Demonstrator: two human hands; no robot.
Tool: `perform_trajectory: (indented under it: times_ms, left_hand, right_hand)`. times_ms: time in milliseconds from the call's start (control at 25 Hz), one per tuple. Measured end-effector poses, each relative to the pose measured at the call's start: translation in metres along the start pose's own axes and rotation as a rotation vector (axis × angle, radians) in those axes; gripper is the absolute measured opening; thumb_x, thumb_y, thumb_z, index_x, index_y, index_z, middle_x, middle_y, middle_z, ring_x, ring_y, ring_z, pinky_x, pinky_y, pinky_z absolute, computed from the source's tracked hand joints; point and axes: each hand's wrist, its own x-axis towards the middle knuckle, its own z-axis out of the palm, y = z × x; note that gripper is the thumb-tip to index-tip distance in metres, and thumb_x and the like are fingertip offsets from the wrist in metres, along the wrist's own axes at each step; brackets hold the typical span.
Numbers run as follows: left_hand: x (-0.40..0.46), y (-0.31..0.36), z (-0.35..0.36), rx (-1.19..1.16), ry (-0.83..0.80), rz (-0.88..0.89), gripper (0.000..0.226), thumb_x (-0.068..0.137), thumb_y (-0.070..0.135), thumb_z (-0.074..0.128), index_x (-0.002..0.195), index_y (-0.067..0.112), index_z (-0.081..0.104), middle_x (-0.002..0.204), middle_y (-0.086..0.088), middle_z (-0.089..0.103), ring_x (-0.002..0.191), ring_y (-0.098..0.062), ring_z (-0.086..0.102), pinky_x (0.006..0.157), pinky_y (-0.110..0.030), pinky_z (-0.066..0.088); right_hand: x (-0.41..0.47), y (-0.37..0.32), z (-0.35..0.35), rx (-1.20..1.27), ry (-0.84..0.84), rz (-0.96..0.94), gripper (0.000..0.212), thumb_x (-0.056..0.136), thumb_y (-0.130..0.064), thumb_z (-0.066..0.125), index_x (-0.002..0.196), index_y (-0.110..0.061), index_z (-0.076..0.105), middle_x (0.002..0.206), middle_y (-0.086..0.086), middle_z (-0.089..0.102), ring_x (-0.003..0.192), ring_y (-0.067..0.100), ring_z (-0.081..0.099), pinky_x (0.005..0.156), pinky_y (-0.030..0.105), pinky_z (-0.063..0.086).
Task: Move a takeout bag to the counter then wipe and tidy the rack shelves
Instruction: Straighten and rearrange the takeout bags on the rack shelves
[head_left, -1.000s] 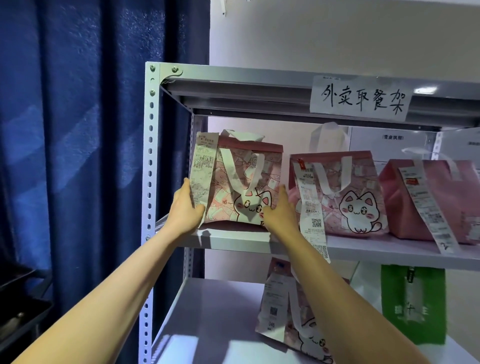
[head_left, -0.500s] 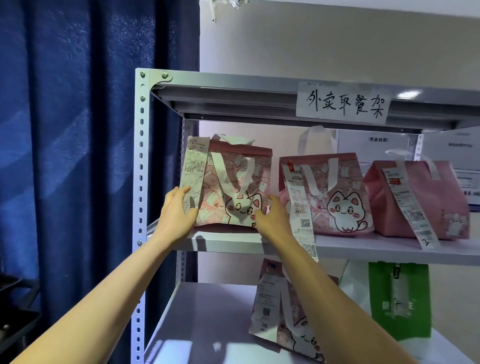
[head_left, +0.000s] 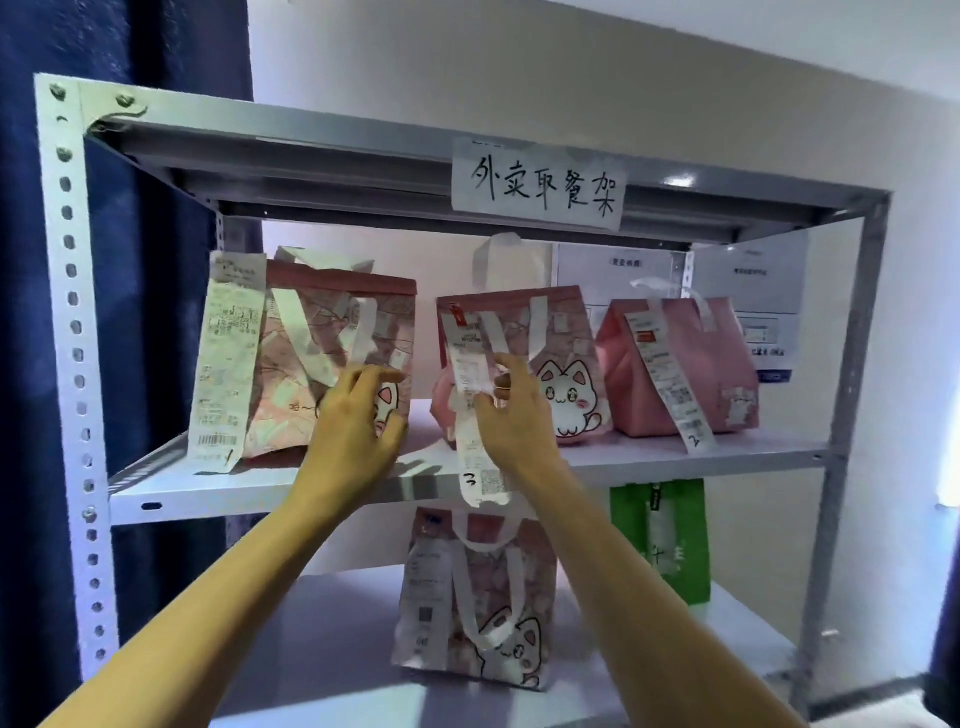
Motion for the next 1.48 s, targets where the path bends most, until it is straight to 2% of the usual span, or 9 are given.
perform_trajectory:
  times_ms: [240, 400, 480, 720, 880, 1000, 1120, 1360, 1480]
  left_hand:
    - [0.007, 0.032, 0.075, -0.063, -0.102, -0.012, 0.037, 0.093, 0.016, 0.060, 0.130, 0.018, 0.054, 0.132, -0.006, 0.049, 0.116, -0.025, 0.052, 0.098, -0.037, 0.044]
    - [0.023, 0.043, 0.114, -0.006, -0.091, -0.110, 0.053, 0.093, 0.023, 0.062, 0.143, 0.022, 0.043, 0.143, -0.011, 0.040, 0.126, -0.031, 0.045, 0.104, -0.042, 0.039]
    - [0.033, 0.044, 0.128, 0.030, -0.064, -0.176, 0.063, 0.091, 0.027, 0.066, 0.147, 0.024, 0.037, 0.147, -0.014, 0.035, 0.131, -0.035, 0.041, 0.107, -0.049, 0.038]
    - [0.051, 0.039, 0.162, 0.140, 0.065, -0.267, 0.075, 0.085, 0.036, 0.073, 0.148, 0.029, 0.032, 0.158, -0.017, 0.017, 0.137, -0.050, 0.032, 0.105, -0.061, 0.038]
    - [0.055, 0.038, 0.177, 0.201, 0.084, -0.346, 0.085, 0.079, 0.041, 0.079, 0.148, 0.033, 0.031, 0.155, -0.023, 0.020, 0.135, -0.052, 0.033, 0.106, -0.061, 0.038]
    - [0.056, 0.042, 0.185, 0.245, 0.070, -0.378, 0.085, 0.078, 0.047, 0.078, 0.147, 0.037, 0.031, 0.144, -0.024, 0.032, 0.127, -0.050, 0.042, 0.102, -0.059, 0.042]
    - [0.062, 0.046, 0.192, 0.275, 0.053, -0.426, 0.086, 0.079, 0.046, 0.078, 0.148, 0.040, 0.029, 0.142, -0.021, 0.034, 0.125, -0.047, 0.044, 0.102, -0.054, 0.043]
    - [0.075, 0.055, 0.212, 0.273, 0.023, -0.426, 0.072, 0.086, 0.031, 0.074, 0.147, 0.028, 0.034, 0.141, -0.019, 0.038, 0.118, -0.043, 0.053, 0.100, -0.055, 0.048]
    - [0.080, 0.064, 0.223, 0.100, 0.069, -0.403, 0.048, 0.097, 0.015, 0.058, 0.142, 0.023, 0.043, 0.144, -0.012, 0.040, 0.105, -0.033, 0.065, 0.090, -0.049, 0.057]
  right_hand:
    - [0.011, 0.061, -0.078, -0.111, 0.096, 0.076, 0.048, 0.095, -0.023, 0.056, 0.141, -0.028, 0.044, 0.127, 0.002, 0.056, 0.113, 0.022, 0.056, 0.100, 0.050, 0.050]
    - [0.035, 0.109, -0.132, -0.092, 0.166, 0.056, 0.023, 0.100, -0.025, 0.054, 0.123, -0.021, 0.052, 0.109, -0.001, 0.064, 0.099, 0.020, 0.063, 0.093, 0.048, 0.055]
    - [0.050, 0.135, -0.160, -0.088, 0.207, 0.074, 0.028, 0.102, -0.032, 0.052, 0.128, -0.021, 0.052, 0.112, -0.001, 0.064, 0.100, 0.019, 0.063, 0.092, 0.046, 0.055]
    - [0.110, 0.223, -0.244, -0.190, 0.411, 0.201, 0.038, 0.098, -0.023, 0.053, 0.135, -0.016, 0.047, 0.130, 0.011, 0.049, 0.115, 0.030, 0.052, 0.099, 0.050, 0.050]
    - [0.143, 0.269, -0.282, -0.227, 0.457, 0.307, 0.053, 0.097, -0.031, 0.054, 0.145, -0.013, 0.038, 0.141, 0.017, 0.045, 0.125, 0.037, 0.046, 0.106, 0.057, 0.041]
    - [0.166, 0.291, -0.292, -0.180, 0.351, 0.340, 0.042, 0.096, -0.033, 0.056, 0.131, -0.010, 0.052, 0.130, 0.020, 0.055, 0.113, 0.036, 0.057, 0.100, 0.051, 0.048]
    - [0.177, 0.304, -0.294, -0.052, 0.296, 0.299, 0.017, 0.094, -0.022, 0.057, 0.107, -0.011, 0.062, 0.103, 0.018, 0.068, 0.073, 0.024, 0.064, 0.067, 0.032, 0.054]
    - [0.171, 0.307, -0.330, -0.075, 0.464, 0.222, 0.025, 0.097, -0.020, 0.043, 0.115, -0.014, 0.059, 0.100, 0.011, 0.062, 0.090, 0.032, 0.059, 0.078, 0.046, 0.050]
    - [0.166, 0.304, -0.349, -0.042, 0.498, 0.183, 0.027, 0.098, -0.017, 0.042, 0.117, -0.010, 0.059, 0.097, 0.010, 0.060, 0.086, 0.028, 0.056, 0.074, 0.038, 0.042]
